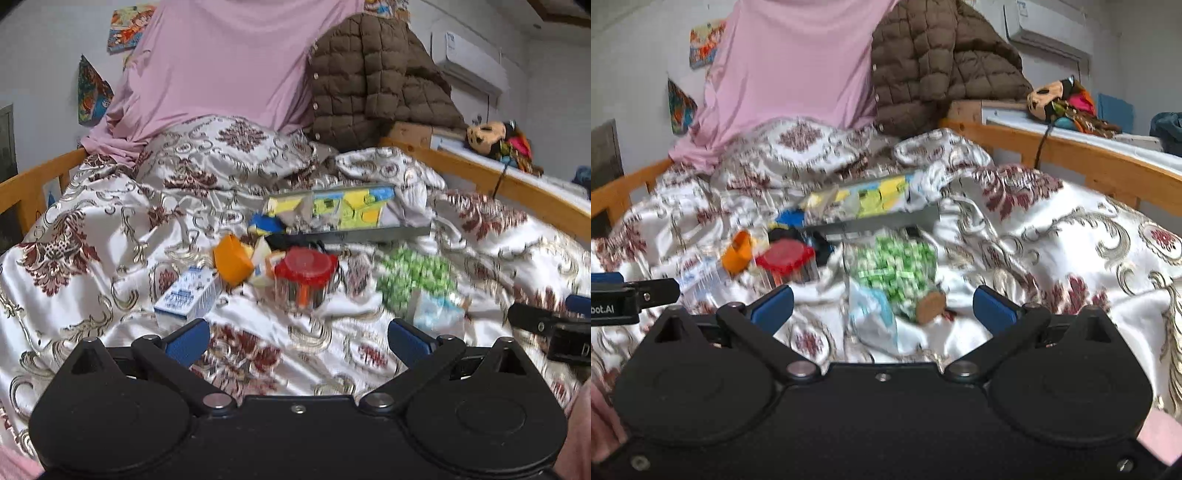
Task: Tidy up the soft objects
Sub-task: 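Withdraw both tools back above the cluttered bed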
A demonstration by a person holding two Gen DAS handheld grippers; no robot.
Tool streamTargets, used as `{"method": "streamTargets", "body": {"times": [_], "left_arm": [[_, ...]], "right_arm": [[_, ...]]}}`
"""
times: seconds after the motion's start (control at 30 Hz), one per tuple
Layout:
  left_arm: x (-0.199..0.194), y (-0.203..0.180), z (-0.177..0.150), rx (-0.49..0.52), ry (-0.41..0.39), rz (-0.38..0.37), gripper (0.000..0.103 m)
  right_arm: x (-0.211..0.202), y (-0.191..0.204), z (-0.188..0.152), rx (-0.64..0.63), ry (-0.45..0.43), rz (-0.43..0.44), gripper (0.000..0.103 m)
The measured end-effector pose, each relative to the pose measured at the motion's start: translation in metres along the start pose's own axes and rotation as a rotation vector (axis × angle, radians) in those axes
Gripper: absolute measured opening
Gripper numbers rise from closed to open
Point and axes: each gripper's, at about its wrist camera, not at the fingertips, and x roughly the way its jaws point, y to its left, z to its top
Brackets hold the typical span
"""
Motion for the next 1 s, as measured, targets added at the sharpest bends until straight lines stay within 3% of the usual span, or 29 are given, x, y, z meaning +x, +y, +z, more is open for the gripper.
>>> {"method": "streamTargets", "body": {"times": [0.3,1.0], "left_arm": [[0.014,-0.002,-0.017,0.024,0.131,0.039,0.102],[0.026,0.001,-0.026,0.032,0.231,0.112,0.102]], "right_arm": [[0.014,0.008,-0.007,-0.038,0.119,-0.019,0.102],[0.042,0.018,-0.013,-0.102,0.235,-0.002,0.102]]}}
